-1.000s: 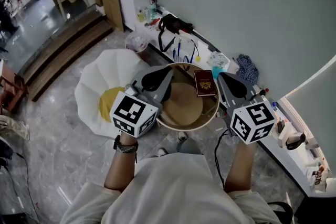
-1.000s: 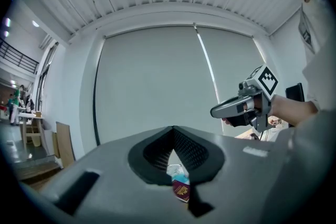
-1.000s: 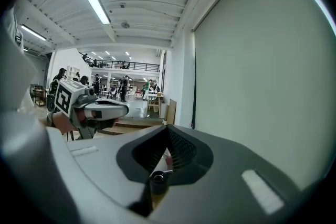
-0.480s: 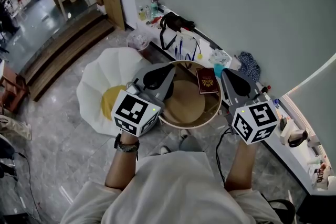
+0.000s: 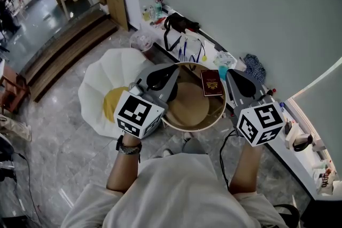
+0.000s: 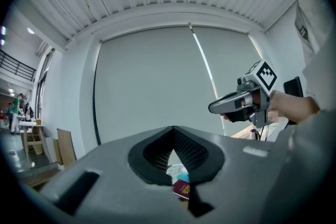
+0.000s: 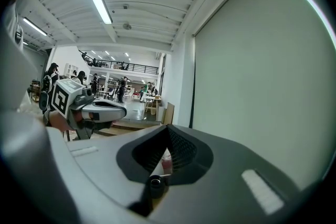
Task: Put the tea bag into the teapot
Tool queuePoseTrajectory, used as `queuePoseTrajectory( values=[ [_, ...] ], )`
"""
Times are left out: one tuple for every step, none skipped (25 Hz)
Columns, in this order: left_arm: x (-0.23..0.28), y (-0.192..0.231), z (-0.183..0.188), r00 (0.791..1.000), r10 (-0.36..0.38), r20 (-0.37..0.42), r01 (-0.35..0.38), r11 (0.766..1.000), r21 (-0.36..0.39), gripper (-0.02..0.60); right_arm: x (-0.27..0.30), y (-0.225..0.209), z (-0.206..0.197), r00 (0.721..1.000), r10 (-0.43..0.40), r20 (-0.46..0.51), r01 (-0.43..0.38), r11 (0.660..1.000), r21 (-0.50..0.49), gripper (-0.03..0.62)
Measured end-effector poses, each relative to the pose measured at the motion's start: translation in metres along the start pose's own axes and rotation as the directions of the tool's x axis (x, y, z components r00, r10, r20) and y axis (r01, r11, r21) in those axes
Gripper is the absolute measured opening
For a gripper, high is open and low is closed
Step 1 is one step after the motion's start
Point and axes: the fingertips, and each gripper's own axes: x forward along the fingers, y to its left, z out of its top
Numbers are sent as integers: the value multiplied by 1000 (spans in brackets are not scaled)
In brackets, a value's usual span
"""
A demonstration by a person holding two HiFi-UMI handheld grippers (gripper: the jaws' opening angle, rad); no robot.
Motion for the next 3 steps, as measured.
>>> queuePoseTrajectory(
  values=[
    [0,1,0,1000,0,2,0,1000,-1,6,1,1,0,1000,1,0,-1,1000,-1,5],
    [0,1,0,1000,-1,4,1,1000,-2,6,2,1,0,1000,3,1,-3,1000,-2,5],
    [0,2,0,1000,-2,7,2,1000,-3,6,2,2,0,1000,4,1,-4,1000,-3,5]
  ],
)
